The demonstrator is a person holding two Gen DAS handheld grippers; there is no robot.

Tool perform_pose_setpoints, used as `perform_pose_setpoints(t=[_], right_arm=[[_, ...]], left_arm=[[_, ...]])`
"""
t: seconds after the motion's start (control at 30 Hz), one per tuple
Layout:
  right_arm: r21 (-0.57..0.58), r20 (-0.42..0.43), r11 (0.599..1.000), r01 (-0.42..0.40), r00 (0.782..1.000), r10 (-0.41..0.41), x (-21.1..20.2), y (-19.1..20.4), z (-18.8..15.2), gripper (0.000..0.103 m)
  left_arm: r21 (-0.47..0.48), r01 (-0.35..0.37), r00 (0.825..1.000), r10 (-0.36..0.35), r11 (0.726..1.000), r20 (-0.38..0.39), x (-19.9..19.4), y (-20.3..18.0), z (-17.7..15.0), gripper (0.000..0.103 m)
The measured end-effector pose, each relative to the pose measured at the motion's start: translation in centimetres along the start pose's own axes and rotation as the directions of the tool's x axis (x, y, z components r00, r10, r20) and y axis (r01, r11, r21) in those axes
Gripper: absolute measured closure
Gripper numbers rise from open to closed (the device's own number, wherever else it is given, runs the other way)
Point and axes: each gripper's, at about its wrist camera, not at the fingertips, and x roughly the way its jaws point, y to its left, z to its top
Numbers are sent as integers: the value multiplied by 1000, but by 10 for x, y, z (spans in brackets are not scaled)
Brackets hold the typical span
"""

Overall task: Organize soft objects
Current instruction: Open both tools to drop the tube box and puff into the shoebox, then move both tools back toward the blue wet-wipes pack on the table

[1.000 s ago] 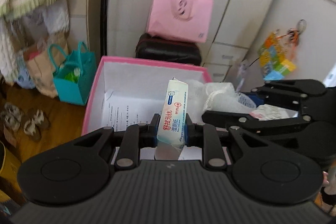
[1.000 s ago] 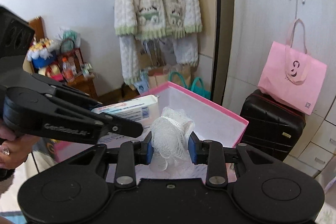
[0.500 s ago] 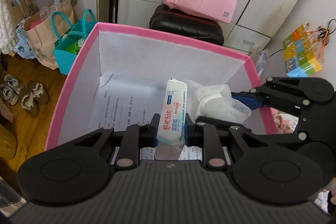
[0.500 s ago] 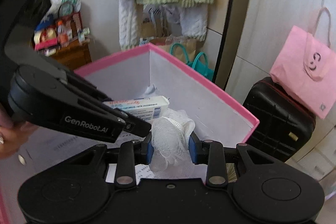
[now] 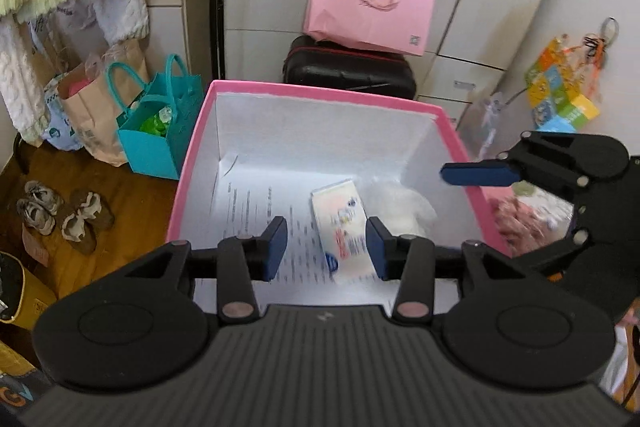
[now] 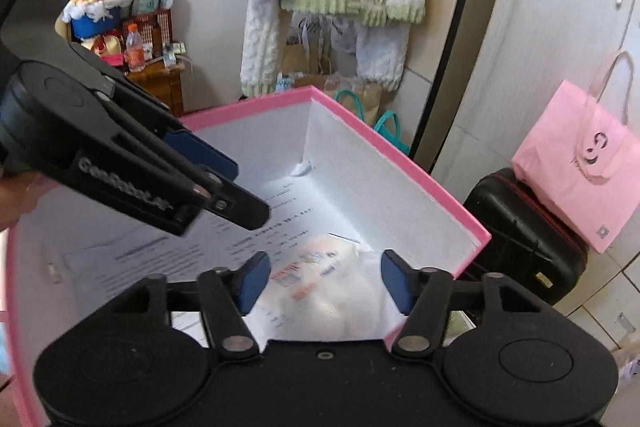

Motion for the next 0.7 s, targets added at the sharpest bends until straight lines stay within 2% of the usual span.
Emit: perform_pose_setpoints(t=[0.13,0.3,0.5,0.7], right_arm=[[90,36,995,-48,998,45,-36,2,-9,36],[149,59,987,-67,997,59,-77,16,-20,35],[168,54,984,-52,998,43,-108,37,-30,35],[166,70,986,-30,997,18,-136,57,-38,31]], left_arm=[[38,-9,1000,8,999,13,-27,-4,-14,60],[88,9,999,-13,996,47,-60,-11,-32,56],[120,54,998,-58,991,33,-90,-22,-51,53],[182,55,997,-64,982,46,-118,-38,-71,45]])
